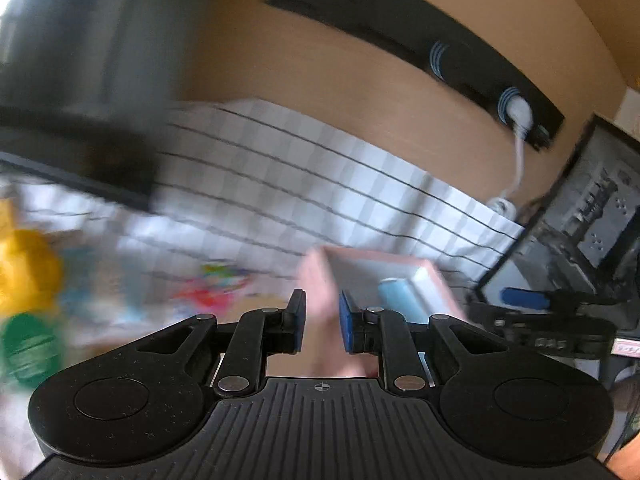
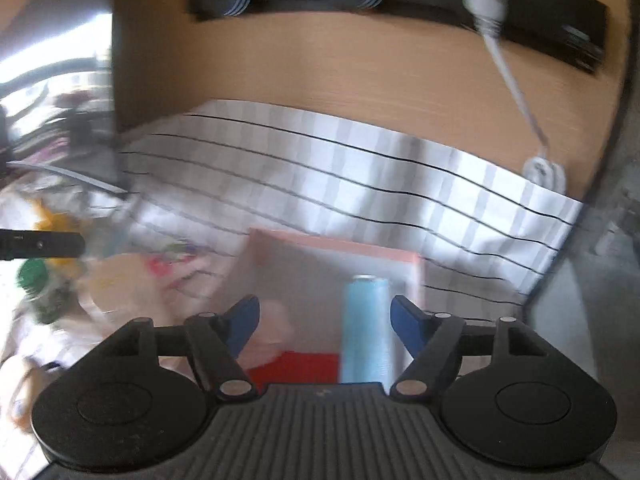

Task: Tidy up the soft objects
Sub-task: 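Grasp the beige round zippered pouch with the left tool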

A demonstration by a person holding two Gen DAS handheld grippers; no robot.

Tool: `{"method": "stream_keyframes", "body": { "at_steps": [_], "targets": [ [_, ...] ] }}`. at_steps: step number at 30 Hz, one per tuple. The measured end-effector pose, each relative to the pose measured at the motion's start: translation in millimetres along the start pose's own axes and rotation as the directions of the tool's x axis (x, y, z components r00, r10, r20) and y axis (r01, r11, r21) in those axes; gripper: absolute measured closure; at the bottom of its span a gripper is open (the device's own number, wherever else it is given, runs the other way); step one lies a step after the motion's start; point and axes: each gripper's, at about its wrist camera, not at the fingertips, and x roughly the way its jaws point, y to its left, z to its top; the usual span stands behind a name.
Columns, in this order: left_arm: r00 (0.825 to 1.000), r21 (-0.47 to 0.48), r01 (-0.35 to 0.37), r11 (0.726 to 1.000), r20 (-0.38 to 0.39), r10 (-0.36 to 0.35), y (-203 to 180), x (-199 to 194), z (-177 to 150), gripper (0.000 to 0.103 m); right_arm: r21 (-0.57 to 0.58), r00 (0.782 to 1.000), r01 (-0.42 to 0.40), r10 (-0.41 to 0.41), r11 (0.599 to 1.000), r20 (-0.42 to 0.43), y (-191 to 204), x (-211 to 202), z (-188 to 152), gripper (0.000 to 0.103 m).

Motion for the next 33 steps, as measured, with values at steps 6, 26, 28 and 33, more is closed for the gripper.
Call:
{"method": "stream_keyframes", "body": {
  "at_steps": [6, 26, 28, 33],
  "targets": [
    [0.984, -0.124, -0.178, 0.976, -0.007, 0.179, 75, -70, -42, 0.083, -0.032, 0.975, -0.213, 0.21, 0.977, -0.077, 70, 6, -20, 0.027],
    [0.998, -0.491, -0.044, 0.87, -0.059, 0.017, 180, -100, -166, 0.08, -0.134, 0.846, -0.477, 0.412, 0.869, -0.34, 227, 40, -84, 0.062],
    [0.998, -0.476, -0.013, 0.879, -0.057, -0.017, 183, -100, -166, 0.076, -0.124, 0.843, -0.479, 0.416, 0.869, -0.341, 224, 40, -85, 0.062],
    [0.991, -0.421, -0.028, 0.906, -0.13, -0.03, 185, -95, -161, 0.061, -0.12, 0.826, -0.502, 0.435, 0.856, -0.358, 225, 42, -84, 0.067]
  ]
}}
